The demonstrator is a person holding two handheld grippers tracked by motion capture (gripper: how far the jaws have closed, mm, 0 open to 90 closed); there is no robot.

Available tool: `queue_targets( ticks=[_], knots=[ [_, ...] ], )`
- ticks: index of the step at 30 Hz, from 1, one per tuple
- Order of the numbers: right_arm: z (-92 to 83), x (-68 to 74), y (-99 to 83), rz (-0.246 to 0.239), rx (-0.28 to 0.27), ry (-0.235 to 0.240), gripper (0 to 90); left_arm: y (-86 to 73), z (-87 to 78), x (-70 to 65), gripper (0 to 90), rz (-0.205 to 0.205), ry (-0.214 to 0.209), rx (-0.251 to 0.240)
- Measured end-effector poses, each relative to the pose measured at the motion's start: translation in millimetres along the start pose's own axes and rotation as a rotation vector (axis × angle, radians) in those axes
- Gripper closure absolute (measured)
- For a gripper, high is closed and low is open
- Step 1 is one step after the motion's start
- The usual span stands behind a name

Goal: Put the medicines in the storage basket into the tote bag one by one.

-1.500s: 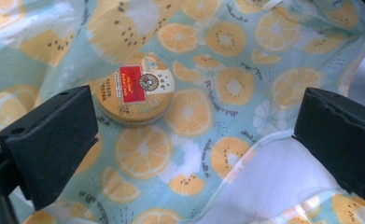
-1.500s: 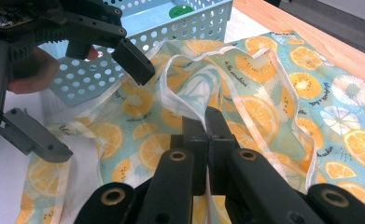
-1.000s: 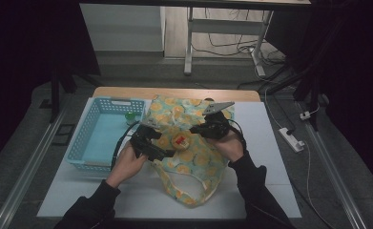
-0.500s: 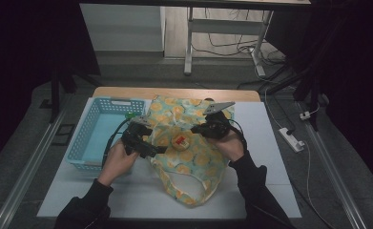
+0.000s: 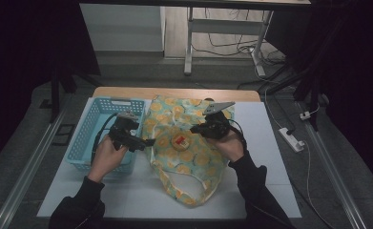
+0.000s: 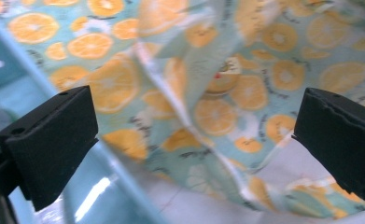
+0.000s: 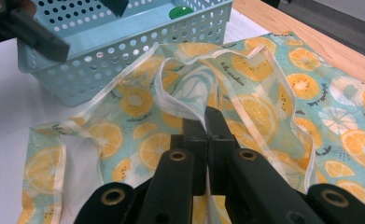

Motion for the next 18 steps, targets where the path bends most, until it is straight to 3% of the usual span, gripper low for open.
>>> queue_targets(
  ticks=[11, 18],
  knots=[
    [0.5, -0.4, -0.3, 0.0, 0.005, -0.001, 89.8, -12.1, -11.5, 32.2, 0.3, -0.078, 0.108, 0.007],
    [1.7, -0.3, -0.7, -0.002, 0.007, 0.001, 89.7, -21.6, -10.2, 49.4, 0.5, -0.107, 0.167, 0.044]
  ],
)
Point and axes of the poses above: each handheld gripper's, and its own axes: z roughly forward along the jaws, y roughly out of its top, x roughly to its left, the point moved 1 cm from there along z, roughly forward along the jaws
